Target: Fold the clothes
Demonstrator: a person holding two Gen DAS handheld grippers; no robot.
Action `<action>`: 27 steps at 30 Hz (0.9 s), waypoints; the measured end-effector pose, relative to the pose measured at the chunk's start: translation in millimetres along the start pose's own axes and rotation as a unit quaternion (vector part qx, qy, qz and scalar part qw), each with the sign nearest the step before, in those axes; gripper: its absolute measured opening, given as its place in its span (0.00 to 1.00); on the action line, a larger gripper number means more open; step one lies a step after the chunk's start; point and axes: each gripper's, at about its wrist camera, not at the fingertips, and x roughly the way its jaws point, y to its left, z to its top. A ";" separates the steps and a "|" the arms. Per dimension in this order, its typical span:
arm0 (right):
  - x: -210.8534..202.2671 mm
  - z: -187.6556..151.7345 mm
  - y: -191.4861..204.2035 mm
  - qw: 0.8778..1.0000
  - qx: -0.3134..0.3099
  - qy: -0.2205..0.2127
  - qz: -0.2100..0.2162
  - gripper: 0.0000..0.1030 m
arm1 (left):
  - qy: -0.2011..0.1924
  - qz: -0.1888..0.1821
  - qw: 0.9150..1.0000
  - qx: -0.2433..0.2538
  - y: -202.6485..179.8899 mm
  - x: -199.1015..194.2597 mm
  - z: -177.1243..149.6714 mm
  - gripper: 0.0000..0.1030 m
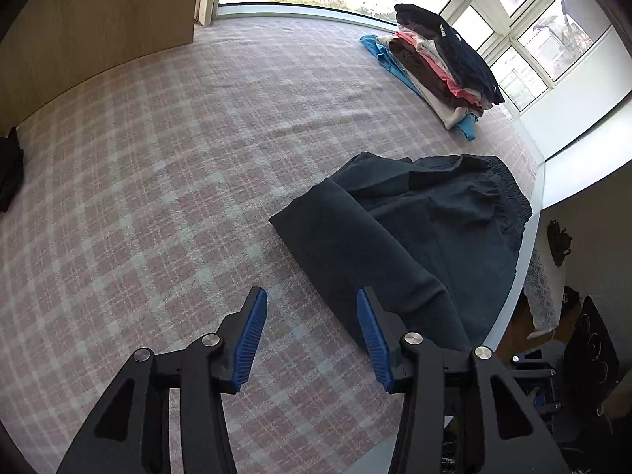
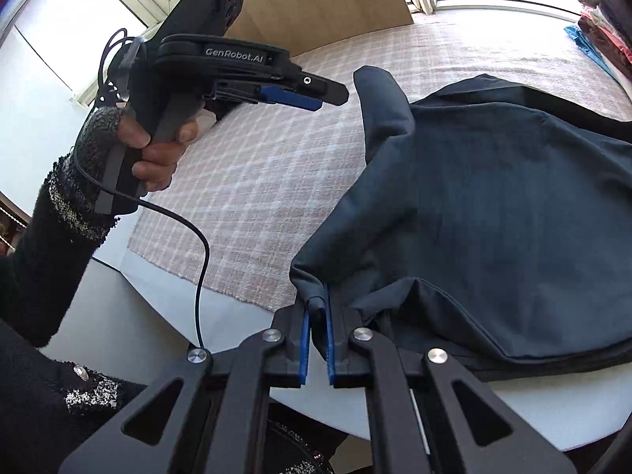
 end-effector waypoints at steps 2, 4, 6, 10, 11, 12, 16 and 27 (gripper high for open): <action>8.7 -4.0 8.3 1.000 -0.005 0.011 -0.015 0.06 | 0.010 -0.016 1.000 -0.003 5.8 6.0 -1.5 0.47; 14.3 -6.1 6.8 1.000 0.006 0.015 -0.025 0.06 | 0.021 -0.028 0.999 -0.011 13.0 15.3 -4.2 0.49; 18.1 -7.5 3.7 0.999 0.010 0.018 -0.043 0.06 | 0.031 -0.027 0.999 -0.022 21.9 23.5 -7.8 0.49; 19.5 -8.1 3.1 0.998 0.008 0.018 -0.061 0.06 | 0.046 -0.011 0.997 -0.057 45.9 35.0 -17.5 0.49; 18.5 -7.8 4.9 0.998 0.005 0.017 -0.061 0.06 | 0.049 -0.025 0.996 -0.071 51.3 36.5 -19.1 0.49; 16.6 -7.6 6.3 0.998 0.003 0.015 -0.062 0.06 | 0.052 -0.039 0.994 -0.084 56.3 38.1 -20.6 0.49; 7.6 -3.2 5.7 0.998 0.003 0.009 -0.064 0.06 | 0.046 -0.041 0.995 -0.076 51.2 47.8 -11.1 0.49; -59.5 5.1 -14.0 0.997 0.045 -0.057 -0.013 0.06 | -0.027 -0.084 0.995 -0.052 14.9 10.8 25.0 0.08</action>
